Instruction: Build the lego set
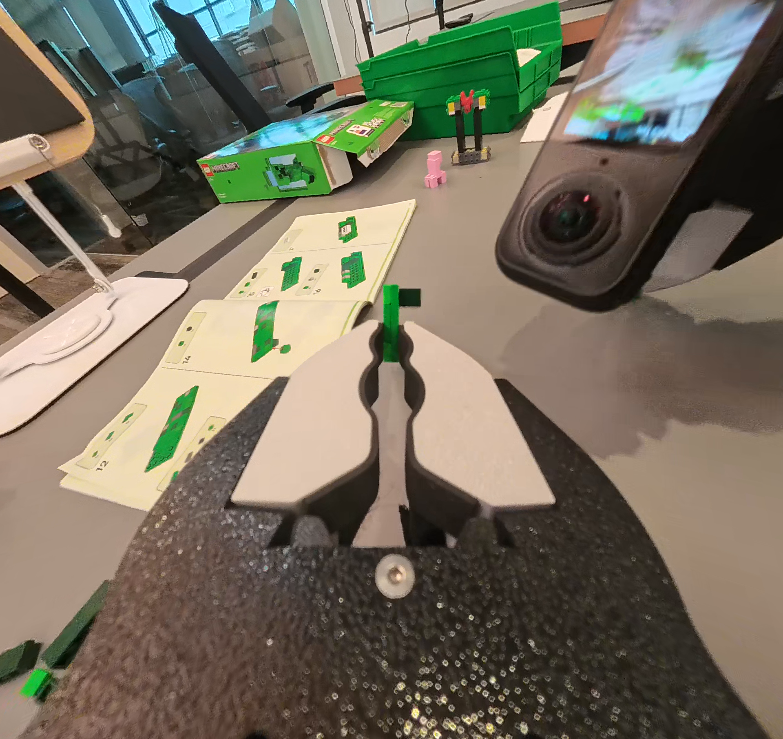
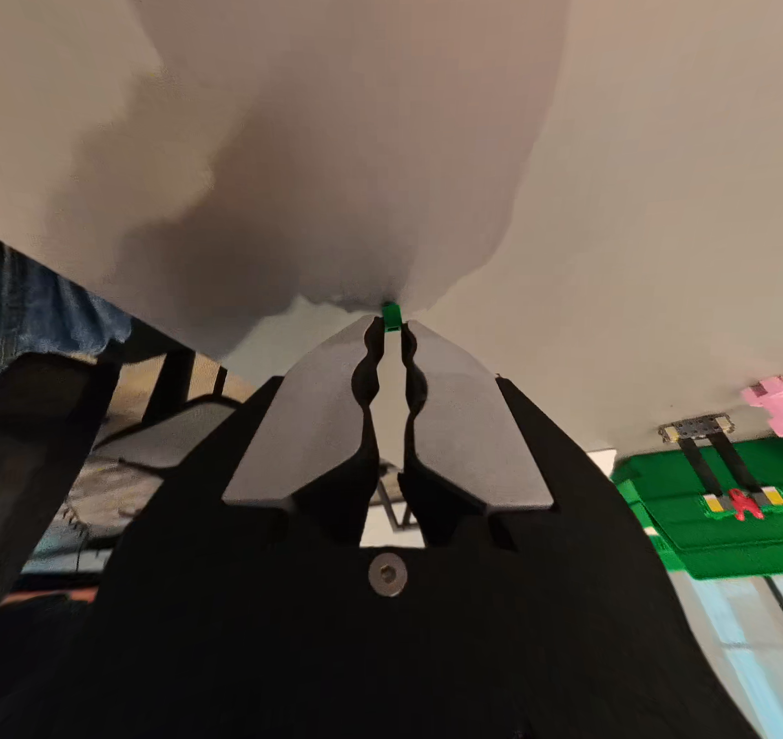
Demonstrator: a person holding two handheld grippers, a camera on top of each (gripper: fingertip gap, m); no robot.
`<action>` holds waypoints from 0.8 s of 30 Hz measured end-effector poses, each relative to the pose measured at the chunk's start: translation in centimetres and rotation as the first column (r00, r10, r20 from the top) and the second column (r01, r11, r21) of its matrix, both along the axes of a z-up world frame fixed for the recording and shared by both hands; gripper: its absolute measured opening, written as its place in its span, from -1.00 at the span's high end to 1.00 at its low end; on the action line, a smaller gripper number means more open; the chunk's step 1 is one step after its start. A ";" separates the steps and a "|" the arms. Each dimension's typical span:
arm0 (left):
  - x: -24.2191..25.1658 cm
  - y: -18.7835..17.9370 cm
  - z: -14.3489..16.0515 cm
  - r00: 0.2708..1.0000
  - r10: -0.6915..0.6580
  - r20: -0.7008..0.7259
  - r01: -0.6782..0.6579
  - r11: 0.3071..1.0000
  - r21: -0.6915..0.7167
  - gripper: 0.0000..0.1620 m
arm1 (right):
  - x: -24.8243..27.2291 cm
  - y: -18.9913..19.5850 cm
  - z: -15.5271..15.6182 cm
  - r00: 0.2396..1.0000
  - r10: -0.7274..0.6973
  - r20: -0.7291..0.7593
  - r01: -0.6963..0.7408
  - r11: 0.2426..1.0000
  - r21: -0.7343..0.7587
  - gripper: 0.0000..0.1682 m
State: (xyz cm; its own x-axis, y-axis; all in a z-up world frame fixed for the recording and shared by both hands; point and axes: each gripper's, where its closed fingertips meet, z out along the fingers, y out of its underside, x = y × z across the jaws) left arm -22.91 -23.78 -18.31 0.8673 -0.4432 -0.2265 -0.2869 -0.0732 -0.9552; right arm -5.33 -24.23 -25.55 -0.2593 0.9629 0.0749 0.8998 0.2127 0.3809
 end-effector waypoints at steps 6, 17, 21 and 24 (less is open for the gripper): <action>-0.5 0.0 0.1 1.000 0.008 0.014 -0.008 1.000 -0.002 0.93 | -0.1 0.0 0.0 0.998 0.027 0.062 -0.026 1.000 -0.010 0.91; -0.4 -0.1 0.2 1.000 -0.001 0.015 0.001 1.000 0.004 0.93 | -6.9 -1.8 0.8 0.811 0.142 -0.567 -0.172 0.985 0.001 0.91; -0.4 -0.1 0.1 1.000 -0.004 0.020 0.004 1.000 0.001 0.93 | -10.0 -3.9 0.9 0.556 -0.017 -0.831 -0.141 0.983 -0.114 0.91; -0.2 -0.1 0.1 1.000 -0.010 0.014 0.010 1.000 0.001 0.93 | -10.3 -4.5 0.1 0.475 -0.086 -0.876 -0.134 0.977 -0.168 0.91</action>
State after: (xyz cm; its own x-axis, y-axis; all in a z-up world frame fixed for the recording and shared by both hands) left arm -23.13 -23.93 -18.24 0.8658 -0.4520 -0.2149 -0.2741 -0.0690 -0.9592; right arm -15.61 -28.71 -25.47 -0.1865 0.9774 0.0993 0.7302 0.2056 -0.6516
